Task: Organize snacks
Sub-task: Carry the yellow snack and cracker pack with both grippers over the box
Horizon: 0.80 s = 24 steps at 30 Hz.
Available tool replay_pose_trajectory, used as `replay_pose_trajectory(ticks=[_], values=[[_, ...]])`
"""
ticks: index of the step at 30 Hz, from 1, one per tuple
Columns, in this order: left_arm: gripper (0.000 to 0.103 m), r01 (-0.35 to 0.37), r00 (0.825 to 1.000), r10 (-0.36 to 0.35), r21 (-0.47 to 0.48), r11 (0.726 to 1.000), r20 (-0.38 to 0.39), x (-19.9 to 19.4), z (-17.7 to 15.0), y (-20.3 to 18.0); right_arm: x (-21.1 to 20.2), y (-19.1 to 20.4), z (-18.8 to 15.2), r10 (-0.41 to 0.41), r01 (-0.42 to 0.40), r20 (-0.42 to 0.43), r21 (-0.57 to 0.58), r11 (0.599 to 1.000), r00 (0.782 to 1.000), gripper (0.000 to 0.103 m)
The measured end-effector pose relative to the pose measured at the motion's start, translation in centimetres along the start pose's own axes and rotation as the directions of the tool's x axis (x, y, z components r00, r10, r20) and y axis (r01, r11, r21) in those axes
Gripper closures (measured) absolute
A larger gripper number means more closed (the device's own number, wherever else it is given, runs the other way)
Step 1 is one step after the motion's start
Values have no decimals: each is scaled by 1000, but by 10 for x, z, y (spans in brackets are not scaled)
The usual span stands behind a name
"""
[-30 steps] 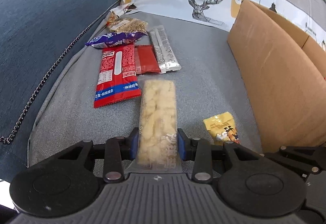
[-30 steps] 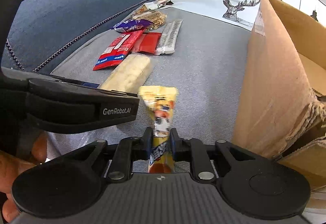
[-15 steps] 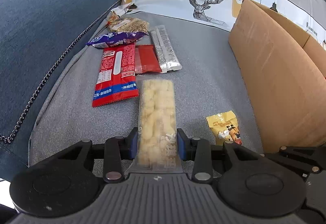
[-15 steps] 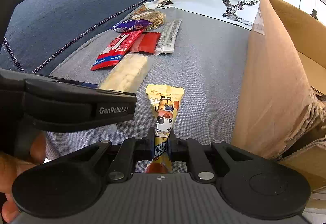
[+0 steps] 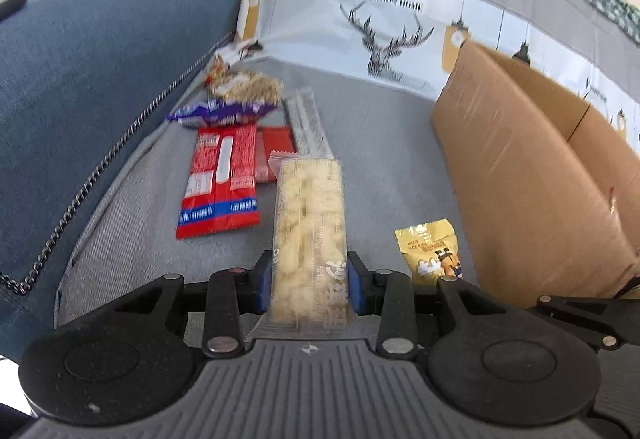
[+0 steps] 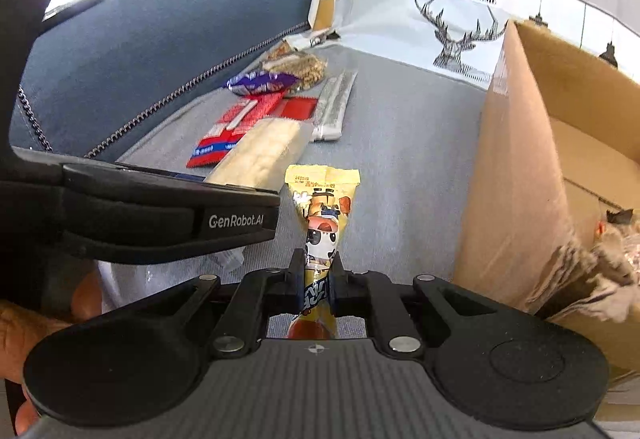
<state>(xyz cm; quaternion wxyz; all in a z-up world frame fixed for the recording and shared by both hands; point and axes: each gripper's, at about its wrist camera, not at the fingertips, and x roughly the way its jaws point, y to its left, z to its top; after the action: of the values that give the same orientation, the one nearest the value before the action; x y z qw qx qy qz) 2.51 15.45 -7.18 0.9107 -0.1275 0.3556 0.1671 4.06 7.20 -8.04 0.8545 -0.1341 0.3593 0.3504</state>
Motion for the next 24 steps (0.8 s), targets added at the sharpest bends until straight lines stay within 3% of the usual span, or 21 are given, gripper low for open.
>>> replay_pose_trajectory(ticks=[24], values=[[63, 24, 995, -19, -46, 999, 98, -27, 8, -9, -52, -2, 13, -35, 40, 154, -32, 999, 987, 92]])
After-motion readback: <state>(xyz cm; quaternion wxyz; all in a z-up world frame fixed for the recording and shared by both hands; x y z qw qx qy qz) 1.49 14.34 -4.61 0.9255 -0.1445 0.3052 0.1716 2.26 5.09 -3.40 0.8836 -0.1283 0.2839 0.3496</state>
